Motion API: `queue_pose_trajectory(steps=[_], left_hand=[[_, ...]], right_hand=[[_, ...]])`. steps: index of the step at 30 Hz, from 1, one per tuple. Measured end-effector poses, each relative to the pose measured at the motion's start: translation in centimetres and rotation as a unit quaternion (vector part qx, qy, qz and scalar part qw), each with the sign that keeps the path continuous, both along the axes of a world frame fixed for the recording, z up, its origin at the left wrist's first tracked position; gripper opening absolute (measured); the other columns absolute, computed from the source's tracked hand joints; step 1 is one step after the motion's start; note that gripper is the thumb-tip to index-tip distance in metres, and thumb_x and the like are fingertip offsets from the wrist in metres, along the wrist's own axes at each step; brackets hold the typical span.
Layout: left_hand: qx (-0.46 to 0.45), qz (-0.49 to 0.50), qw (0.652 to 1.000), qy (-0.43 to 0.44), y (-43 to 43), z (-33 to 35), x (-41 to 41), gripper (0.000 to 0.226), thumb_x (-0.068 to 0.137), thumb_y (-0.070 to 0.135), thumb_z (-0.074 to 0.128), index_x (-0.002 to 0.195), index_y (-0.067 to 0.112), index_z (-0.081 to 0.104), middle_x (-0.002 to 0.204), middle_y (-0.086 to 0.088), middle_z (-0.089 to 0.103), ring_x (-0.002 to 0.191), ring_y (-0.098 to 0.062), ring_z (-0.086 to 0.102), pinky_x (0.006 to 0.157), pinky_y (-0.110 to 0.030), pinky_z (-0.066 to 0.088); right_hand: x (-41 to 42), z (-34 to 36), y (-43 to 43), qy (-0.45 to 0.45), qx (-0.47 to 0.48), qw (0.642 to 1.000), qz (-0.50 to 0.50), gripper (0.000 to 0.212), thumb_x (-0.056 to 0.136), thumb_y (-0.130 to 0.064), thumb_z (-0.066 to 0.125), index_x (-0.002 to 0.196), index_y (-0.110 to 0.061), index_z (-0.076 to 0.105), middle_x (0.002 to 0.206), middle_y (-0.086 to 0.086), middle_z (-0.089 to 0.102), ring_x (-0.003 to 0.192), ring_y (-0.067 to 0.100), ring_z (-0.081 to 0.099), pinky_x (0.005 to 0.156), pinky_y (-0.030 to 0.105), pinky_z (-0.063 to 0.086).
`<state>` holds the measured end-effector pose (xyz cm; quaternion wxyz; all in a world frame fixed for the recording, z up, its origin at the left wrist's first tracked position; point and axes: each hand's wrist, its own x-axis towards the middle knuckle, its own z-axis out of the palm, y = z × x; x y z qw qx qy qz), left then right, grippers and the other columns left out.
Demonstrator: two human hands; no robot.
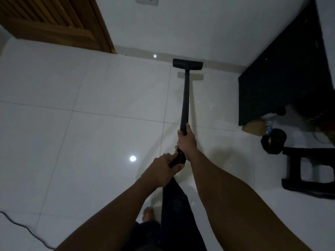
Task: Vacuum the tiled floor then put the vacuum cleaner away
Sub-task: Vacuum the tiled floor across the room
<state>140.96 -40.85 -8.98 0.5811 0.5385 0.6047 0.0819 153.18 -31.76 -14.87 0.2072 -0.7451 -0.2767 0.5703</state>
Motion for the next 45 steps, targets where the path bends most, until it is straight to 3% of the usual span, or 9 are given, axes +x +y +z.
queue_pose_trajectory(steps=[3,14,20,24,28,30,33,40,45], left_hand=[[0.004,-0.018,1.000,0.012,-6.4,0.1,-0.6,0.060,0.096,0.046,0.061,0.149,0.025,0.045,0.088,0.003,0.069,0.060,0.005,0.063,0.057,-0.011,0.049],[-0.001,-0.022,1.000,0.005,-27.9,2.3,1.5,0.044,0.094,0.050,0.060,0.137,0.041,0.055,0.059,0.017,0.062,0.048,0.005,0.054,0.063,-0.022,0.047],[-0.009,-0.069,0.994,0.088,-38.3,0.9,5.0,0.058,0.095,0.057,0.053,0.149,0.040,0.041,0.148,-0.025,0.038,0.136,-0.034,0.042,0.117,-0.049,0.031],[-0.038,0.002,0.999,0.006,-45.7,2.1,7.7,0.055,0.092,0.056,0.059,0.143,0.039,0.049,0.083,0.004,0.063,0.067,-0.010,0.067,0.077,-0.035,0.060],[-0.044,0.008,0.999,0.003,-53.5,3.0,11.2,0.055,0.096,0.045,0.061,0.146,0.028,0.048,0.120,-0.008,0.061,0.096,0.014,0.055,0.096,-0.011,0.047],[-0.046,-0.011,0.999,0.025,-57.7,3.9,12.4,0.052,0.095,0.047,0.060,0.144,0.031,0.051,0.113,-0.002,0.069,0.116,-0.005,0.059,0.111,-0.029,0.041],[-0.053,0.002,0.998,0.022,-62.6,5.1,13.5,0.053,0.094,0.046,0.063,0.143,0.031,0.054,0.083,0.009,0.071,0.071,0.000,0.067,0.069,-0.020,0.050],[-0.074,0.019,0.997,-0.005,-74.4,5.8,15.8,0.057,0.094,0.041,0.065,0.146,0.026,0.049,0.075,0.007,0.066,0.055,0.008,0.061,0.044,-0.007,0.039],[-0.054,-0.006,0.998,-0.021,-84.6,5.5,17.0,0.049,0.095,0.038,0.065,0.139,0.019,0.057,0.075,0.005,0.068,0.053,0.006,0.061,0.045,-0.014,0.043]], right_hand=[[-0.3,1.0,-6.6,-0.041,0.022,0.999,0.027,0.060,0.107,-0.031,0.048,0.161,-0.038,0.022,0.127,0.011,0.063,0.082,0.023,0.063,0.084,0.048,0.060],[2.2,2.1,-28.8,-0.007,-0.029,1.000,-0.010,0.062,0.107,-0.031,0.049,0.161,-0.043,0.020,0.117,0.018,0.064,0.068,0.019,0.060,0.053,0.027,0.052],[5.5,1.3,-39.5,-0.015,-0.036,0.999,0.017,0.063,0.106,-0.031,0.050,0.161,-0.041,0.020,0.111,0.012,0.064,0.067,0.021,0.060,0.050,0.025,0.051],[7.8,1.4,-46.1,-0.022,-0.033,0.998,0.051,0.064,0.107,-0.031,0.050,0.161,-0.040,0.019,0.116,0.013,0.068,0.073,0.025,0.066,0.054,0.029,0.053],[11.1,2.4,-54.0,-0.015,-0.038,0.997,0.064,0.064,0.107,-0.031,0.049,0.162,-0.039,0.017,0.107,0.013,0.064,0.075,0.025,0.063,0.055,0.029,0.053],[12.2,3.1,-58.4,-0.009,-0.045,0.997,0.061,0.064,0.107,-0.031,0.049,0.162,-0.039,0.017,0.110,0.015,0.067,0.076,0.024,0.063,0.052,0.027,0.051],[13.2,3.7,-63.6,-0.005,-0.050,0.997,0.050,0.063,0.107,-0.030,0.049,0.162,-0.039,0.018,0.117,0.017,0.067,0.074,0.023,0.063,0.049,0.026,0.050],[15.7,3.8,-75.9,-0.053,-0.030,0.996,0.070,0.063,0.106,-0.030,0.048,0.163,-0.034,0.020,0.113,0.004,0.061,0.065,0.012,0.058,0.033,0.010,0.037],[17.4,2.8,-86.3,-0.039,-0.018,0.999,0.034,0.063,0.105,-0.031,0.051,0.162,-0.036,0.023,0.126,0.007,0.065,0.085,0.018,0.064,0.083,0.037,0.061]])
